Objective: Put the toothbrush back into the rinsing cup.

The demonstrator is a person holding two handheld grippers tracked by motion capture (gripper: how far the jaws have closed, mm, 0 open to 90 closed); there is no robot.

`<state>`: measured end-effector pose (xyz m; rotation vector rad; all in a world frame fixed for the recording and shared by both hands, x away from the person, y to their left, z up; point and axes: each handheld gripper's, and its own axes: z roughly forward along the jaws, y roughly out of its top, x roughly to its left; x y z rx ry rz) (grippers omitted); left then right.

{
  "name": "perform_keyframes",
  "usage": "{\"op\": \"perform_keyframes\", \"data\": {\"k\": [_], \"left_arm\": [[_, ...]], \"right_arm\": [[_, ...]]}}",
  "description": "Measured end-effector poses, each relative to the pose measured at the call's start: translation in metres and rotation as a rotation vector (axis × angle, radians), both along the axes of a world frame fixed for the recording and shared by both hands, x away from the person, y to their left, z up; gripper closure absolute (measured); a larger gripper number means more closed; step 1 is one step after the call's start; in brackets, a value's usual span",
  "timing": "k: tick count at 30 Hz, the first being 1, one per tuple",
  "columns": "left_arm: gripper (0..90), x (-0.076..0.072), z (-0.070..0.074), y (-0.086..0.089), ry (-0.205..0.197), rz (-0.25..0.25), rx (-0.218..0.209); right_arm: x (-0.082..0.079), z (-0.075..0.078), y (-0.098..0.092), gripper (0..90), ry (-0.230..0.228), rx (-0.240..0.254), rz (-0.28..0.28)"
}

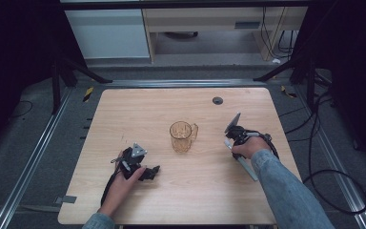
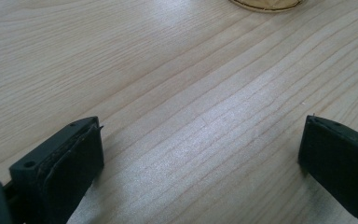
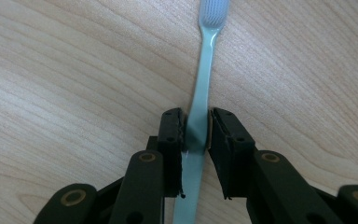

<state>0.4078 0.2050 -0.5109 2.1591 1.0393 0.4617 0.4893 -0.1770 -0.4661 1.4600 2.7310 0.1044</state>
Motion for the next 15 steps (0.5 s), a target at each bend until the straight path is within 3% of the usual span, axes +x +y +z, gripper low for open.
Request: {"op": "perform_keyframes", "data": {"k": [15], "left_arm": [[0.0, 0.0000, 0.0000, 0.0000, 0.000, -0.002, -0.001]], "right_arm": [[0.0005, 0.0001, 0.0001, 79.0, 0.009, 0.007, 0.011]]}}
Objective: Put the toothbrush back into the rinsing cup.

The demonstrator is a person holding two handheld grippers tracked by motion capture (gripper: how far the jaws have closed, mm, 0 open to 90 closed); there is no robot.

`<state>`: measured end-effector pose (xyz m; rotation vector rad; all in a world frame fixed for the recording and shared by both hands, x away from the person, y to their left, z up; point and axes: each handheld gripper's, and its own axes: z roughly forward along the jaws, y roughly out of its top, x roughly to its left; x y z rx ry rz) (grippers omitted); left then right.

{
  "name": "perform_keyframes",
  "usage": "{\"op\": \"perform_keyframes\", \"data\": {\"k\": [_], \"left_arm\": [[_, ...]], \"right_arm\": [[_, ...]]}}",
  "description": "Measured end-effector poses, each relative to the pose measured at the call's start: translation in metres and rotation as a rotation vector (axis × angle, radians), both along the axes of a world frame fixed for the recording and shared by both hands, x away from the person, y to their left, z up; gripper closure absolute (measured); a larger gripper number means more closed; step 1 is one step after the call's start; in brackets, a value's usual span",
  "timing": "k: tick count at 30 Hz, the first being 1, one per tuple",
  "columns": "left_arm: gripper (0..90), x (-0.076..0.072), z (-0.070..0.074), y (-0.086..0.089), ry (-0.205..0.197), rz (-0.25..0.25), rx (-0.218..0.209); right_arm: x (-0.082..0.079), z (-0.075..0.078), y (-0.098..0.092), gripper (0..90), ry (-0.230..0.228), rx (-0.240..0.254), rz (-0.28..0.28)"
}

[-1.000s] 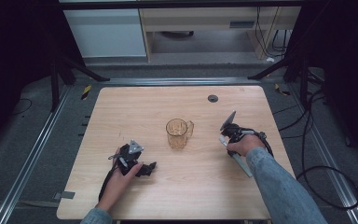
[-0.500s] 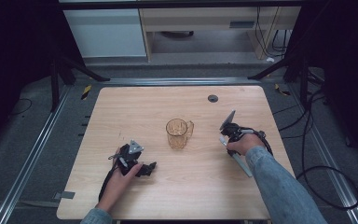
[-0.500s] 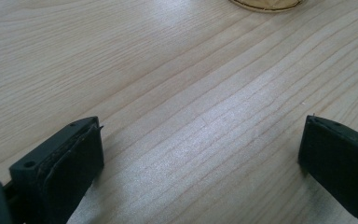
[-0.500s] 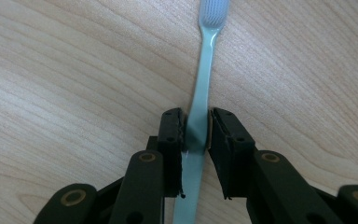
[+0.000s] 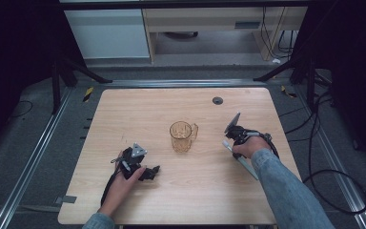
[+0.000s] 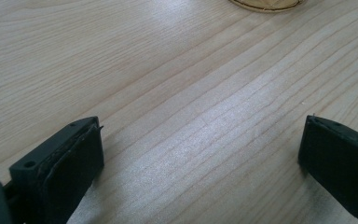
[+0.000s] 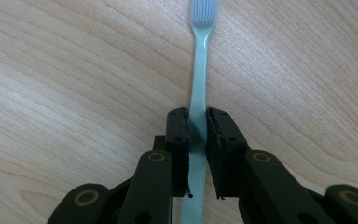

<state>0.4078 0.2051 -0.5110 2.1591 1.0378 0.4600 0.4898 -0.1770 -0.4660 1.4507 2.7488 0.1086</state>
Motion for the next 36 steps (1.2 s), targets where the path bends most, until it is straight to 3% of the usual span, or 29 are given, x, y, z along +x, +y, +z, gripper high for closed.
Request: {"op": "perform_keyframes", "data": {"k": [1, 5, 6, 10, 14, 20, 27, 29, 30, 32, 34, 36], "left_arm": [[0.0, 0.000, 0.000, 0.000, 0.000, 0.000, 0.000], [0.0, 0.000, 0.000, 0.000, 0.000, 0.000, 0.000], [0.0, 0.000, 0.000, 0.000, 0.000, 0.000, 0.000], [0.0, 0.000, 0.000, 0.000, 0.000, 0.000, 0.000], [0.0, 0.000, 0.000, 0.000, 0.000, 0.000, 0.000], [0.0, 0.000, 0.000, 0.000, 0.000, 0.000, 0.000], [0.0, 0.000, 0.000, 0.000, 0.001, -0.001, 0.000], [0.0, 0.000, 0.000, 0.000, 0.001, -0.001, 0.000], [0.0, 0.000, 0.000, 0.000, 0.001, -0.001, 0.000], [0.0, 0.000, 0.000, 0.000, 0.001, -0.001, 0.000], [0.0, 0.000, 0.000, 0.000, 0.001, -0.001, 0.000], [0.0, 0.000, 0.000, 0.000, 0.000, -0.001, 0.000]], "right_arm": [[0.001, -0.002, -0.003, 79.2, -0.013, 0.001, 0.046], [0.001, 0.000, -0.007, 79.2, -0.025, 0.010, 0.071], [0.000, 0.003, -0.006, 79.3, -0.027, 0.031, 0.035], [0.000, 0.010, -0.006, 79.3, -0.043, 0.050, 0.030], [0.000, 0.022, -0.009, 79.3, -0.069, 0.098, 0.043], [0.001, 0.043, -0.006, 79.3, -0.123, 0.160, 0.016], [0.001, 0.054, -0.006, 79.3, -0.156, 0.185, 0.018], [0.002, 0.059, -0.008, 79.3, -0.191, 0.208, 0.038], [0.002, 0.062, -0.008, 79.3, -0.195, 0.220, 0.021], [0.003, 0.064, -0.011, 79.3, -0.233, 0.240, 0.063], [0.002, 0.067, -0.008, 79.3, -0.241, 0.255, 0.030], [0.003, 0.070, -0.010, 79.3, -0.289, 0.281, 0.059]]}}
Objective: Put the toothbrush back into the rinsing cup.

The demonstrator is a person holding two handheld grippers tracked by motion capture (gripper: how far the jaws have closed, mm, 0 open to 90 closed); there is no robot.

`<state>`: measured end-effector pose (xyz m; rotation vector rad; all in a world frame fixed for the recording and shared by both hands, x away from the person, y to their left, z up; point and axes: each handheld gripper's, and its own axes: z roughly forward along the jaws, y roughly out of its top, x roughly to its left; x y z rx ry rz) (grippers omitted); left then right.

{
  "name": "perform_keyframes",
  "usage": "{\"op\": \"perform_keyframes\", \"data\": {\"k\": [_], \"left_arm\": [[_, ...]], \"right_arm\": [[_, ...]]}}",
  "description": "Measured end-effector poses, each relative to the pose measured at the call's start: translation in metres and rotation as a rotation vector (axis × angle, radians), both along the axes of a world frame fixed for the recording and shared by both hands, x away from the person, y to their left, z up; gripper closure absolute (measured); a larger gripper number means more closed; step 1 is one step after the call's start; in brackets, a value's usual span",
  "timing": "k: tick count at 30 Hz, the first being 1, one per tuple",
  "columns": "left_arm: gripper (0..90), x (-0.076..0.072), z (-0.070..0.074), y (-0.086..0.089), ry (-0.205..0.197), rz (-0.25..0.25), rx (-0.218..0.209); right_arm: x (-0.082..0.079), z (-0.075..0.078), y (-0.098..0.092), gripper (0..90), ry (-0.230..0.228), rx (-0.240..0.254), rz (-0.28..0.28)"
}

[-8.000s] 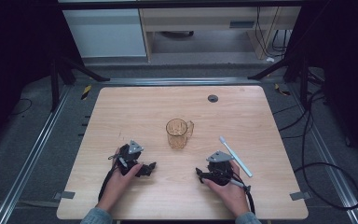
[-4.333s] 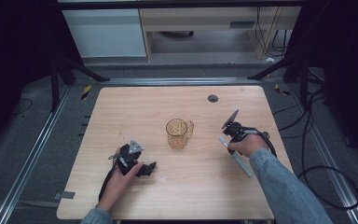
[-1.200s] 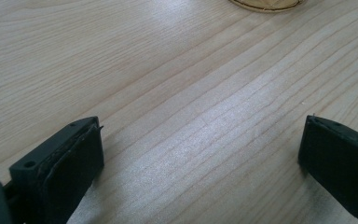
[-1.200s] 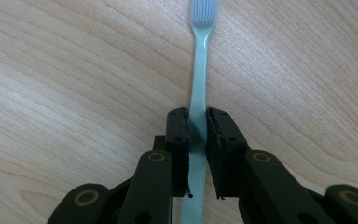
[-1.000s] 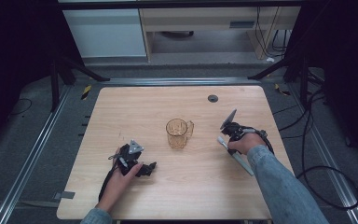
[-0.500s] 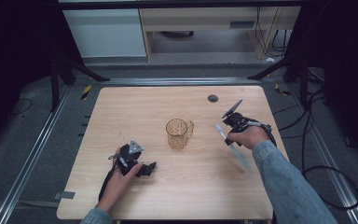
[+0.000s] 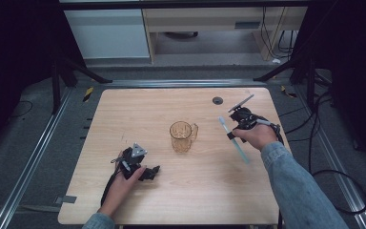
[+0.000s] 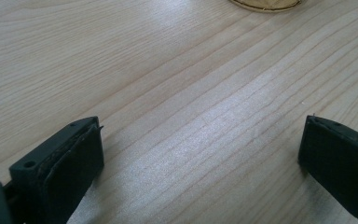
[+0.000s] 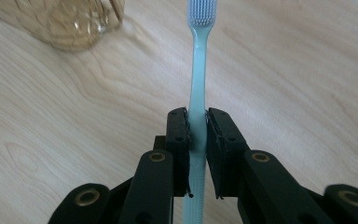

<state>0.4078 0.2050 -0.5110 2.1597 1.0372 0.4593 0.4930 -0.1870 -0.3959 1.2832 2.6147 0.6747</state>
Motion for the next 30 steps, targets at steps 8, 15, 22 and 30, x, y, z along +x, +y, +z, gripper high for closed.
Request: {"op": "perform_keyframes", "data": {"k": [8, 15, 22, 30], "left_arm": [[0.0, 0.000, 0.000, 0.000, 0.001, 0.000, -0.001], [0.0, 0.000, 0.000, 0.000, 0.000, -0.001, 0.000], [0.0, 0.000, 0.000, 0.000, 0.000, 0.000, -0.001], [0.0, 0.000, 0.000, 0.000, 0.000, -0.001, 0.000]], "right_arm": [[-0.002, 0.014, 0.009, 79.3, -0.101, 0.094, 0.001], [-0.003, 0.021, 0.016, 79.3, -0.183, 0.185, -0.007], [-0.003, 0.027, 0.025, 79.4, -0.217, 0.255, -0.041], [-0.002, 0.034, 0.031, 79.3, -0.291, 0.315, -0.049]]}}
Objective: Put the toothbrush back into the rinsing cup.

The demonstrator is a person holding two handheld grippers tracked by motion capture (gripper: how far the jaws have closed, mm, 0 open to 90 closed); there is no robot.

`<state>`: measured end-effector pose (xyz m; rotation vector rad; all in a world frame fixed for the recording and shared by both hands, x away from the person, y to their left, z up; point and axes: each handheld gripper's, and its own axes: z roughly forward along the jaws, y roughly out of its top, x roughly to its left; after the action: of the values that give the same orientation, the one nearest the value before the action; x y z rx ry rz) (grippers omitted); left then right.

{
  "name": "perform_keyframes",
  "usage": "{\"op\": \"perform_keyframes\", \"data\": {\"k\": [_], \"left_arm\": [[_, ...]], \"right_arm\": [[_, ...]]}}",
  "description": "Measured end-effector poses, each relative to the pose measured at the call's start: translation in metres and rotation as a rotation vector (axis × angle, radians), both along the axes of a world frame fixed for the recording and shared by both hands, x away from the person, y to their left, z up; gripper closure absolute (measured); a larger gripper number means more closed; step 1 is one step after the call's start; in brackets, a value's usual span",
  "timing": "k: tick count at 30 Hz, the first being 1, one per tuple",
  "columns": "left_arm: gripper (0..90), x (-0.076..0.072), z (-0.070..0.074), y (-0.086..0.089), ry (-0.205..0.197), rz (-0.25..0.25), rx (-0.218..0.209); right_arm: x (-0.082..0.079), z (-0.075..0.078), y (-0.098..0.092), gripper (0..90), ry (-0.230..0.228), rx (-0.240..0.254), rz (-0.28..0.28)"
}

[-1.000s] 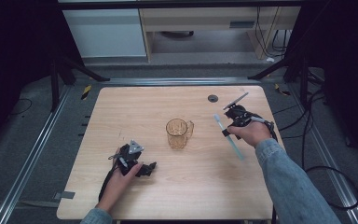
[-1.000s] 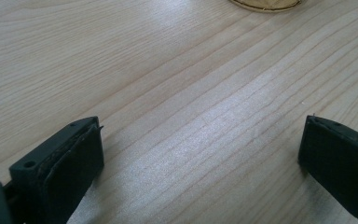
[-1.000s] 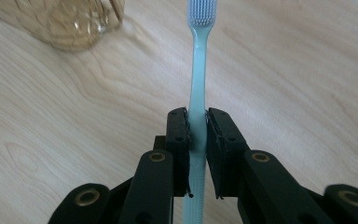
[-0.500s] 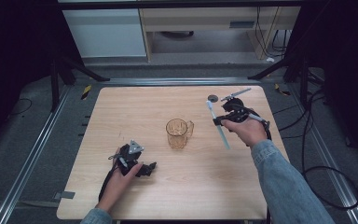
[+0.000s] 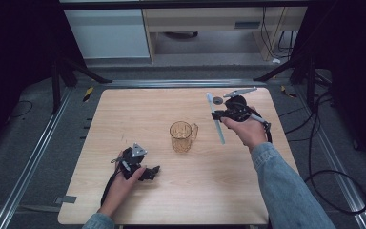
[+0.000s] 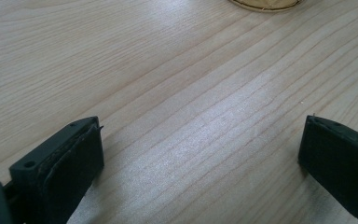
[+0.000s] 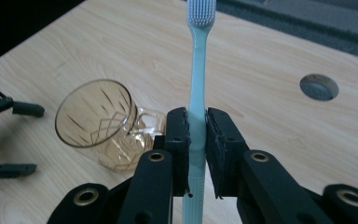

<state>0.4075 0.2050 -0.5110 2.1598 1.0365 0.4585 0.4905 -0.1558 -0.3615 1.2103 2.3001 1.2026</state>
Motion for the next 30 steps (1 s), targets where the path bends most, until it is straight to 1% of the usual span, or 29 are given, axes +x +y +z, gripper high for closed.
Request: {"op": "perform_keyframes", "data": {"k": [1, 2, 5, 6, 7, 8, 14, 15, 16, 25, 28, 29, 30], "left_arm": [[0.0, 0.000, 0.000, 0.000, 0.000, 0.000, 0.000], [0.0, 0.000, 0.000, 0.000, 0.000, 0.000, 0.000], [0.0, 0.000, 0.000, 0.000, 0.000, 0.000, -0.001], [0.0, 0.000, 0.000, 0.000, 0.000, 0.000, 0.000], [0.0, 0.000, 0.000, 0.000, 0.000, 0.000, 0.000], [0.0, 0.000, 0.000, 0.000, 0.000, 0.000, 0.000], [0.0, 0.000, 0.000, 0.000, -0.001, 0.001, 0.001], [0.0, 0.000, 0.000, 0.000, -0.001, 0.001, 0.001], [0.0, 0.000, 0.000, 0.000, -0.001, 0.000, 0.001], [0.0, 0.000, 0.000, 0.000, 0.000, -0.002, 0.004], [0.0, 0.000, 0.000, 0.000, 0.000, 0.000, 0.001], [0.0, 0.000, 0.000, 0.000, -0.001, -0.001, 0.001], [0.0, 0.000, 0.000, 0.000, -0.001, -0.001, 0.001]], "right_arm": [[0.001, 0.001, 0.000, 79.4, -0.013, 0.007, -0.001], [0.001, 0.002, 0.002, 79.3, -0.030, 0.031, -0.005], [0.001, 0.003, 0.003, 79.3, -0.042, 0.038, -0.010], [0.001, 0.004, 0.004, 79.3, -0.050, 0.041, -0.011], [0.002, 0.005, 0.005, 79.3, -0.069, 0.054, -0.011], [0.002, 0.005, 0.005, 79.3, -0.069, 0.054, -0.011], [0.002, 0.009, 0.010, 79.3, -0.135, 0.080, -0.023], [0.002, 0.010, 0.011, 79.3, -0.153, 0.092, -0.021], [0.002, 0.010, 0.011, 79.3, -0.153, 0.092, -0.021], [0.002, 0.013, 0.016, 79.3, -0.210, 0.125, -0.028], [0.003, 0.014, 0.017, 79.3, -0.227, 0.142, -0.036], [0.003, 0.015, 0.018, 79.3, -0.240, 0.153, -0.038], [0.003, 0.015, 0.018, 79.3, -0.240, 0.153, -0.038]]}}
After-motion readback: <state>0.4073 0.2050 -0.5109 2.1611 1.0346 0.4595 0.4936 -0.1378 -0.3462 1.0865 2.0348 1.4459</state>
